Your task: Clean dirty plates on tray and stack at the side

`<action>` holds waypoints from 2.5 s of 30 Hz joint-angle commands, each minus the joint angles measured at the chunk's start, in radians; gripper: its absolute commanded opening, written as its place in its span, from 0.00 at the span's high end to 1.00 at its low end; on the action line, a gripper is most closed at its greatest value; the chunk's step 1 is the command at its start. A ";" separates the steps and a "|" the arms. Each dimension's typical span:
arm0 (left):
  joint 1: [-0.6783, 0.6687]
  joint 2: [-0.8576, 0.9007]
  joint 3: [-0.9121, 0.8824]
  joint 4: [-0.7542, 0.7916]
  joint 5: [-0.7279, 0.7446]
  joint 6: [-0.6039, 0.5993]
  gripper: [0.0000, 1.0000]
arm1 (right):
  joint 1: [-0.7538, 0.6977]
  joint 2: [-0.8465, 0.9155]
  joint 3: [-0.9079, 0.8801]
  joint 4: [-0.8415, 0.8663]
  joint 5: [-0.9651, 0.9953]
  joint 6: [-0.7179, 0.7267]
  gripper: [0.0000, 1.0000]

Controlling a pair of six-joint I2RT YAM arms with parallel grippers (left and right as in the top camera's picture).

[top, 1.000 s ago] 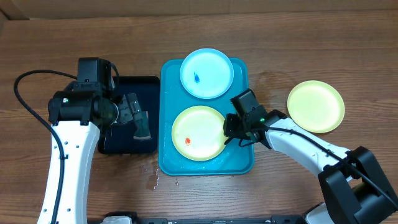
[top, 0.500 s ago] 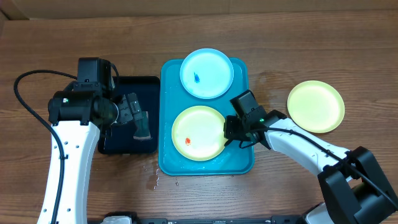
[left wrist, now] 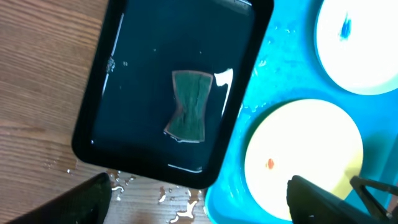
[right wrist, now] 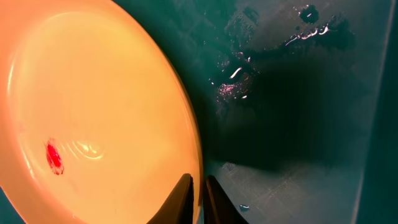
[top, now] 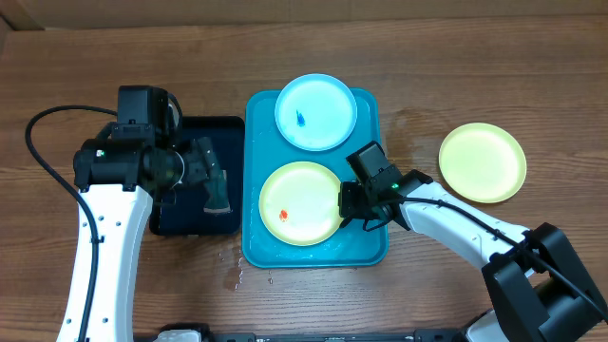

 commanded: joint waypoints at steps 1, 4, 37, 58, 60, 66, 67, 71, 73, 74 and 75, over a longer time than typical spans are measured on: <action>0.003 0.015 -0.006 -0.008 0.023 0.044 0.28 | 0.004 0.010 0.011 0.005 -0.005 0.013 0.90; 0.003 0.020 -0.027 0.003 0.021 0.049 0.34 | 0.004 0.010 0.011 0.005 -0.005 0.013 0.86; 0.003 0.023 -0.336 0.333 0.066 0.025 0.41 | 0.004 0.010 0.011 0.013 -0.016 0.019 0.63; 0.003 0.167 -0.348 0.296 0.037 0.042 0.51 | 0.003 0.024 0.011 0.016 -0.023 -0.014 0.90; 0.003 0.216 -0.348 0.322 0.038 0.050 0.53 | 0.003 0.024 0.011 0.016 -0.023 -0.014 0.90; 0.005 0.305 -0.317 0.374 0.036 0.117 0.62 | 0.003 0.024 0.011 0.016 -0.023 -0.014 0.90; 0.005 0.309 -0.308 0.376 0.028 0.125 0.62 | 0.003 0.024 0.011 0.015 -0.023 -0.014 0.90; 0.005 0.311 -0.291 0.410 0.014 0.130 0.62 | 0.003 0.024 0.011 0.016 -0.023 -0.014 0.90; 0.003 0.317 -0.291 0.430 -0.008 0.138 0.63 | 0.003 0.024 0.011 0.016 -0.023 -0.014 0.90; 0.003 0.320 -0.291 0.438 -0.021 0.138 0.62 | 0.003 0.024 0.011 0.016 -0.023 -0.014 0.90; 0.003 0.324 -0.291 0.444 -0.031 0.138 0.62 | 0.003 0.024 0.011 0.016 -0.023 -0.014 0.90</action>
